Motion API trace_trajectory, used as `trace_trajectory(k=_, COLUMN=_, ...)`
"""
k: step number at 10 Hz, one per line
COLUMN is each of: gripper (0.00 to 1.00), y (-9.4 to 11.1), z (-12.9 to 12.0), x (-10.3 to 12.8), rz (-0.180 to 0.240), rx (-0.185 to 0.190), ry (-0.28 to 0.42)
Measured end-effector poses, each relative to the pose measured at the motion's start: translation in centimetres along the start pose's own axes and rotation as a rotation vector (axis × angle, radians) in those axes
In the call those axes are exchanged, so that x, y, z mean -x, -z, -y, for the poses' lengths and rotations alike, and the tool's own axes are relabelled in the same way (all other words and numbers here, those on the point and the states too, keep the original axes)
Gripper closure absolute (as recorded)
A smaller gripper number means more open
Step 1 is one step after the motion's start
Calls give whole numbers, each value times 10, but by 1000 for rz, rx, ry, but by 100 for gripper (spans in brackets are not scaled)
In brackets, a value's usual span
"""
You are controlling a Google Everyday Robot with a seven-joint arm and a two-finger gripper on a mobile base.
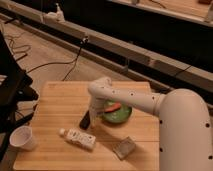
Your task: Push the eraser across the table
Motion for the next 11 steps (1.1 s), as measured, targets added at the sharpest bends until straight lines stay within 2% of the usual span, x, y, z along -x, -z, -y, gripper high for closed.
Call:
trace_trajectory(k=5, gripper=100, y=-12, z=34, x=31, rz=-4, rx=29, ry=64)
trace_trajectory(k=9, gripper=100, y=-7, z=71, x=65, rz=8, rx=3, ry=132)
trace_trajectory(k=11, gripper=100, y=-3, z=93, x=87, rz=32, rx=-17, ry=173)
